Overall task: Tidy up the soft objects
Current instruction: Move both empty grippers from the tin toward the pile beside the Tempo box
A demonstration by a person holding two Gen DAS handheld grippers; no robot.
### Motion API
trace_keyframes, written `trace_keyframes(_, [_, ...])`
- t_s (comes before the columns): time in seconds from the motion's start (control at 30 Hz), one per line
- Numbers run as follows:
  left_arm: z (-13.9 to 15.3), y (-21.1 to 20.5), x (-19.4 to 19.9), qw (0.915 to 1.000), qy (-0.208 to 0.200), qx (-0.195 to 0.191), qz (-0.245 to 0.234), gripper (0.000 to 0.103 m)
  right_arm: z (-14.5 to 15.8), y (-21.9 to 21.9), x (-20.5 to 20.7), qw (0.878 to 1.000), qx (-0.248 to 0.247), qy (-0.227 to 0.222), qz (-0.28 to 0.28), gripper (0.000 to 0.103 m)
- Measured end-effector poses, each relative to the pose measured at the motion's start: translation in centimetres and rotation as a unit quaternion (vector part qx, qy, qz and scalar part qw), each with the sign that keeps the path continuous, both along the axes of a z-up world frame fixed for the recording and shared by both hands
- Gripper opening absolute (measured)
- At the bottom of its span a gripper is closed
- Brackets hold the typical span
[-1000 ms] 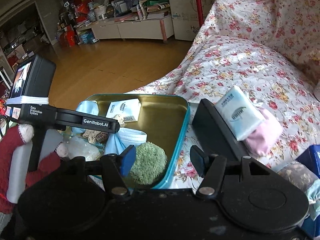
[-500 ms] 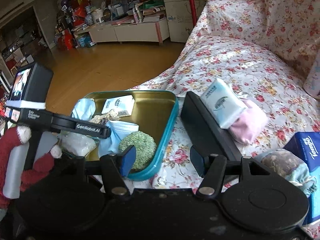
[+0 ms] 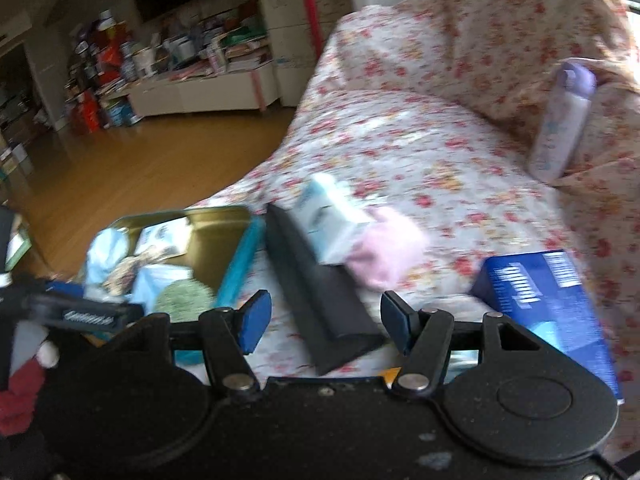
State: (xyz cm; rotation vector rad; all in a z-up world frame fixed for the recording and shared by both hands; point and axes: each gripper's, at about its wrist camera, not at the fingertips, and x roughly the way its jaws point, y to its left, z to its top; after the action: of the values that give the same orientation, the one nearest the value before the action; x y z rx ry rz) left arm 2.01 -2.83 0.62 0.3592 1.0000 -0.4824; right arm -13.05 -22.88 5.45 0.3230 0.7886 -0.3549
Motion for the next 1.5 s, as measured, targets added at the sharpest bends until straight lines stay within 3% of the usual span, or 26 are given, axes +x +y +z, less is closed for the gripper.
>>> trace_keyframes(0.27, [1.6, -2.9, -3.3, 0.9989, -0.008, -0.019, -0.043, 0.095, 0.2, -5.2, -3.2, 0.996, -0.030, 0.025, -0.080, 0.062])
trace_keyframes(0.5, [2.8, -5.2, -5.9, 0.9961, -0.010, -0.036, -0.080, 0.095, 0.6, -9.0, -4.6, 0.988, -0.019, 0.055, -0.140, 0.066])
trace_keyframes(0.87, [3.1, -7.4, -7.9, 0.9931, -0.015, -0.032, -0.111, 0.095, 1.3, -13.4, -3.0, 0.982, -0.056, 0.074, -0.164, 0.071])
trace_keyframes(1.13, [3.3, -9.2, -7.7, 0.9920, -0.028, -0.025, -0.120, 0.095, -0.6, -16.9, -0.9, 0.979, -0.015, 0.066, -0.192, 0.071])
trace_keyframes(1.27, [3.4, -10.8, -7.4, 0.9902, -0.039, -0.023, -0.132, 0.095, -2.5, -18.3, -1.2, 0.973, 0.000, 0.085, -0.213, 0.071])
trace_keyframes(1.5, [3.2, -14.3, -6.7, 0.9863, -0.056, -0.016, -0.154, 0.095, -3.9, -20.1, -1.7, 0.967, 0.036, 0.079, -0.241, 0.072])
